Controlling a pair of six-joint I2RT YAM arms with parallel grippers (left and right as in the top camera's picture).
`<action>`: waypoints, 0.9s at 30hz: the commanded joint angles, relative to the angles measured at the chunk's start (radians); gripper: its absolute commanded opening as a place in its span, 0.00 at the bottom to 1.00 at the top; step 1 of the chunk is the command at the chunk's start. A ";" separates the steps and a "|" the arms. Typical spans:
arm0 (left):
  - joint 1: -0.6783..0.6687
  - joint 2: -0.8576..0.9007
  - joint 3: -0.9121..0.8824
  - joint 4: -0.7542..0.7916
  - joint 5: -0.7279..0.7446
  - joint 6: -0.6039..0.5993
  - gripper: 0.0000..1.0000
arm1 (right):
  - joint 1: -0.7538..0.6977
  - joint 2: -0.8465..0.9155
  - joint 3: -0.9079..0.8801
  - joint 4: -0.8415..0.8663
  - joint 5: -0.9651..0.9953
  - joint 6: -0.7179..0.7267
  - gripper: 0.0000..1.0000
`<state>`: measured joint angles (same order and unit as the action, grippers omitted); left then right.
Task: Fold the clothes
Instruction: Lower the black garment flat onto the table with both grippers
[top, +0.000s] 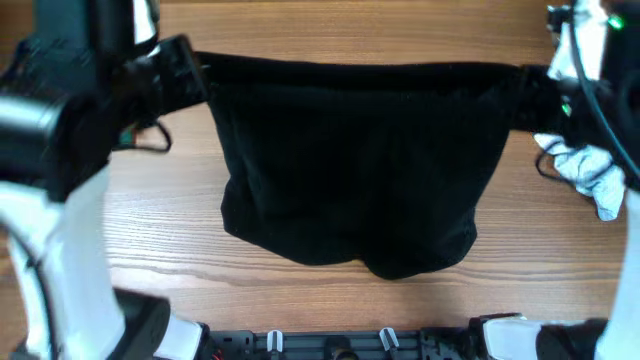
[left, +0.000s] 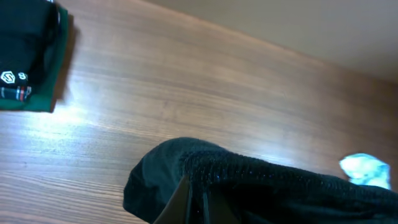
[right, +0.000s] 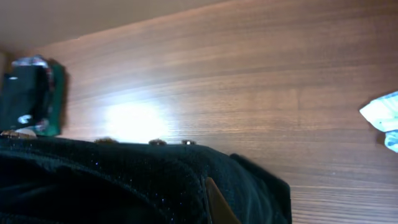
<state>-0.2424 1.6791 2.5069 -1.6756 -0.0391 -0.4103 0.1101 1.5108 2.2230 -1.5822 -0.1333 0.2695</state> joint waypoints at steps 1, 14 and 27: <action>0.071 0.068 0.013 0.018 -0.296 0.006 0.04 | -0.066 0.062 0.002 0.045 0.277 -0.031 0.04; 0.071 0.328 0.013 0.203 -0.295 0.010 0.04 | -0.066 0.394 0.002 0.268 0.276 -0.061 0.04; 0.071 0.509 0.013 0.357 -0.295 0.009 0.04 | -0.066 0.678 0.002 0.586 0.265 -0.113 0.04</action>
<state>-0.2337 2.1464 2.5069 -1.3411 -0.1802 -0.4095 0.1062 2.1265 2.2200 -1.0435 -0.0147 0.1925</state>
